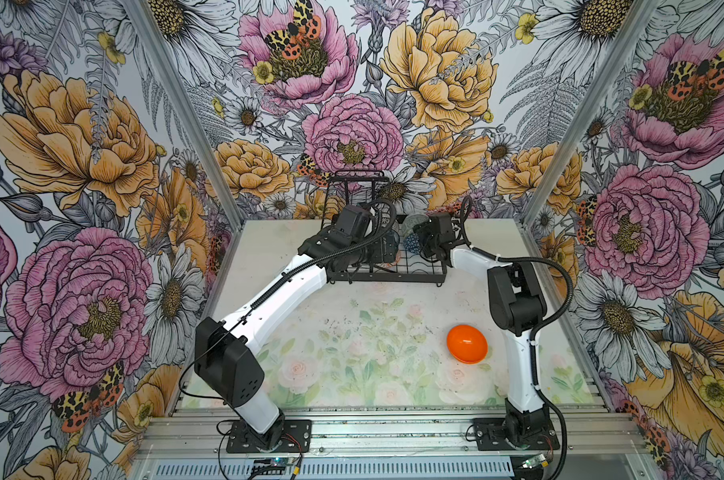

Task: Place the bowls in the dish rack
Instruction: 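Open the right gripper and draw it back from the blue bowl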

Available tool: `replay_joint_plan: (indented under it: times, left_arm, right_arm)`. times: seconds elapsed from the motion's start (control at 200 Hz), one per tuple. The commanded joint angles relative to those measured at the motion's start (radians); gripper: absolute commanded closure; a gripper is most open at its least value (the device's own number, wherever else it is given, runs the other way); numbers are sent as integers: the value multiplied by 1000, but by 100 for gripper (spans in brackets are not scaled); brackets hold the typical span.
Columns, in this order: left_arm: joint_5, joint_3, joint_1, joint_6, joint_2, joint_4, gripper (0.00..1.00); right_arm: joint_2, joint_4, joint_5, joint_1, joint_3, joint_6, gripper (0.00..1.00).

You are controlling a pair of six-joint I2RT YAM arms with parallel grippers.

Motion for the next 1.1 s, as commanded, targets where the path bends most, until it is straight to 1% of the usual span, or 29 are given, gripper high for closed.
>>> replay_joint_plan:
  times: [0.0,0.3,0.57,0.706,0.896,1.096]
  left_arm:
    - [5,1,-12,8,-43,21,1]
    - [-16,-10,-16,15,-67,21,1]
    - [-27,-2,-35,20,-53,24,1]
    - [-36,7,-48,34,-40,21,1]
    - [-50,17,-82,39,-7,21,1]
    - [-55,61,-155,22,65,21,1]
  right_arm:
    - [-69,-9,19,-5,-12,-21,1]
    - [-142,-14,11,-4,-72,-34,1]
    - [-258,-23,-1,-4,-153,-56,1]
    - [-338,-61,-2,-2,-197,-127,1]
    - [-486,-124,13,-11,-302,-240,1]
    - [-655,-195,30,-29,-447,-341,1]
